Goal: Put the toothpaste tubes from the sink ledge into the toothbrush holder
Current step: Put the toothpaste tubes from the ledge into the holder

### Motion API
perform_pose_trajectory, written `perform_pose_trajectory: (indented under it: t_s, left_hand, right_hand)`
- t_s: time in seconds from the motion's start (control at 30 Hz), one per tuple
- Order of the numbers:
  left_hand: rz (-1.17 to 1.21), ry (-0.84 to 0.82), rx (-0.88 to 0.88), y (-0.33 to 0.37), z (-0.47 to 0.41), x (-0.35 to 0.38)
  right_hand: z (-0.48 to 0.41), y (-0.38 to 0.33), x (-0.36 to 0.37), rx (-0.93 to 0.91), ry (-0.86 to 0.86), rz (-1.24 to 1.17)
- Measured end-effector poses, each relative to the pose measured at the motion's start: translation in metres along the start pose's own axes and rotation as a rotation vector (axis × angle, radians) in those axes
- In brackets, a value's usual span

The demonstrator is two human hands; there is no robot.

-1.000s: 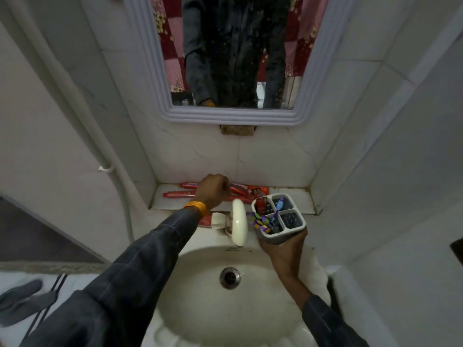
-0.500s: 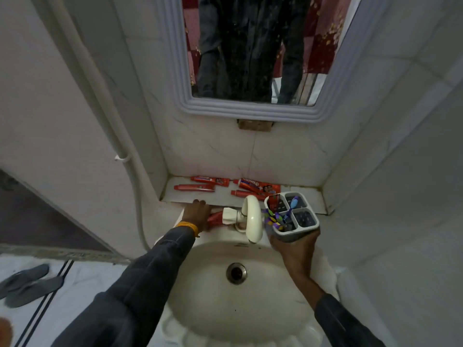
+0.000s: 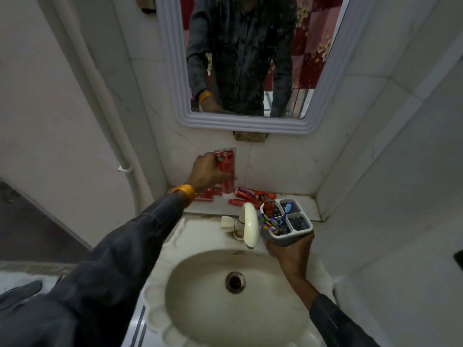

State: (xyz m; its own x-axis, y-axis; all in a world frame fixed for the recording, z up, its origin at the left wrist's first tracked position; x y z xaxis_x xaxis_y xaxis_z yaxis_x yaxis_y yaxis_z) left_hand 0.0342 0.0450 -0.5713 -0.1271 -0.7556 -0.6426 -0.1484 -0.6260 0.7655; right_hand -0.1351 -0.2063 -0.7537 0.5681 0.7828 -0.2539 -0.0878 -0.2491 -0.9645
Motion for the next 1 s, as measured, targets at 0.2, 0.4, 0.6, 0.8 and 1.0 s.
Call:
perform_pose_trajectory:
  t_s: [0.2,0.4,0.6,0.8,1.0]
  left_hand:
    - [0.063,-0.167,0.148,0.046,0.000,0.063]
    - [0.103,-0.187,0.123,0.045,-0.001,0.091]
    - [-0.014,-0.253,0.176,0.046,-0.004,0.105]
    - [-0.105,-0.301,0.233,0.051,-0.011,0.109]
    - [-0.244,-0.184,0.178,0.016,-0.021,0.089]
  right_hand:
    - [-0.001,-0.001,0.000,0.003,0.022,-0.011]
    - [-0.003,-0.001,0.000,0.011,0.039,0.004]
    - [-0.004,-0.003,0.002,-0.004,0.057,0.005]
    - [-0.009,0.000,0.004,0.002,0.047,0.023]
    - [-0.004,-0.002,0.002,-0.006,0.038,0.023]
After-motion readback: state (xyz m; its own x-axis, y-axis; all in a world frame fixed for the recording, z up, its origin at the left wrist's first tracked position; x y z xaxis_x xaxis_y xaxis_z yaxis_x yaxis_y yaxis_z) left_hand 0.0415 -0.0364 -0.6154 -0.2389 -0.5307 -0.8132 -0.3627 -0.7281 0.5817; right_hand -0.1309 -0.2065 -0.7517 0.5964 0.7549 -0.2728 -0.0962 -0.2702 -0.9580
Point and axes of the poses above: each hand's wrist, its own z-axis away from the middle knuckle, its own x-axis out of the palm, y = z × x, the point moved 4 cm from there along -z, towards the middle knuckle, and after that the axes turned 4 degrees about z, right-handed, at the moved point
